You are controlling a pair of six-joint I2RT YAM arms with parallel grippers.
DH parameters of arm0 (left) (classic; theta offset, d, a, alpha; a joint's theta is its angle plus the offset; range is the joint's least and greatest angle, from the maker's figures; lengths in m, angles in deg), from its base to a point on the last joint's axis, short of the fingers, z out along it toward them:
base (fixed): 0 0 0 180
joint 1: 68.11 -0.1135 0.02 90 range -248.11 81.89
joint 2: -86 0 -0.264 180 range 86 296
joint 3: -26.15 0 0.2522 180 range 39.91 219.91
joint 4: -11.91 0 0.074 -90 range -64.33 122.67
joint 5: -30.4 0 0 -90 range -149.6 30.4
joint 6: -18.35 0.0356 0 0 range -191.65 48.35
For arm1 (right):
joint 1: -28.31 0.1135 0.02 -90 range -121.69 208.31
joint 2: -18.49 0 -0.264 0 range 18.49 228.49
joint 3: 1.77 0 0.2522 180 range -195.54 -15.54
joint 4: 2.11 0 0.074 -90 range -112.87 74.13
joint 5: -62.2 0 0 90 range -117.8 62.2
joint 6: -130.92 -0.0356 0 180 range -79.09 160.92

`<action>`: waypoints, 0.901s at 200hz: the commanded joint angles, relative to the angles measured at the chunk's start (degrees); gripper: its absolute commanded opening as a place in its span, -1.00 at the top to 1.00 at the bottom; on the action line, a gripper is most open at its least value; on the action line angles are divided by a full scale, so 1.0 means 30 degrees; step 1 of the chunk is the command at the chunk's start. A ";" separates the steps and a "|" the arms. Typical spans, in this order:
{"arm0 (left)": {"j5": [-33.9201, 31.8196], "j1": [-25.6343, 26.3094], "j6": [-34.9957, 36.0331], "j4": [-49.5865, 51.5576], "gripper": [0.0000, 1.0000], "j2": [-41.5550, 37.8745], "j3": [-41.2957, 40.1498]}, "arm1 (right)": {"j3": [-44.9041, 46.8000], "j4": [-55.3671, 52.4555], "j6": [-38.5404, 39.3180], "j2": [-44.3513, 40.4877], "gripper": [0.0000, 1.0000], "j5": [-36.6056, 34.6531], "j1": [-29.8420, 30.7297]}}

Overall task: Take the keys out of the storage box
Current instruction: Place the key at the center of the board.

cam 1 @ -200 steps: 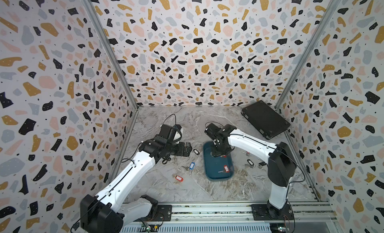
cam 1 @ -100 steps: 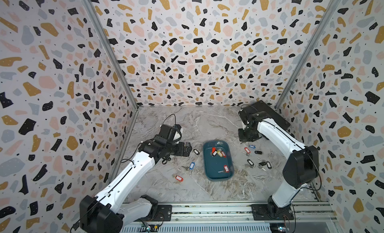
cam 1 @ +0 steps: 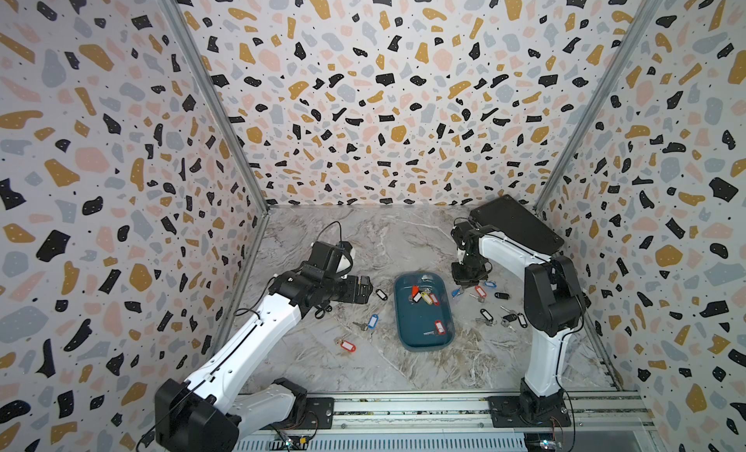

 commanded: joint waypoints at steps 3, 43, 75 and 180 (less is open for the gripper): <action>-0.0061 0.0011 -0.0052 -0.0469 -0.99 -0.0020 -0.0289 | -0.1363 -0.0571 0.0515 -0.0082 0.08 -0.0606 -0.0446; -0.2352 0.0011 -0.0603 0.0320 -0.99 0.0686 -0.0042 | -0.0841 -0.1566 0.0898 -0.2129 -0.05 -0.0867 -0.0642; -0.1941 0.0142 -0.0594 0.0157 -0.99 0.0833 -0.0063 | 0.2275 -0.1785 0.0479 -0.7209 0.06 -0.1205 -0.0642; -0.1100 0.4828 -0.4353 0.0047 -0.23 0.7671 0.5252 | 1.1329 -0.0398 -0.0162 -1.6772 0.61 -0.4388 -0.0642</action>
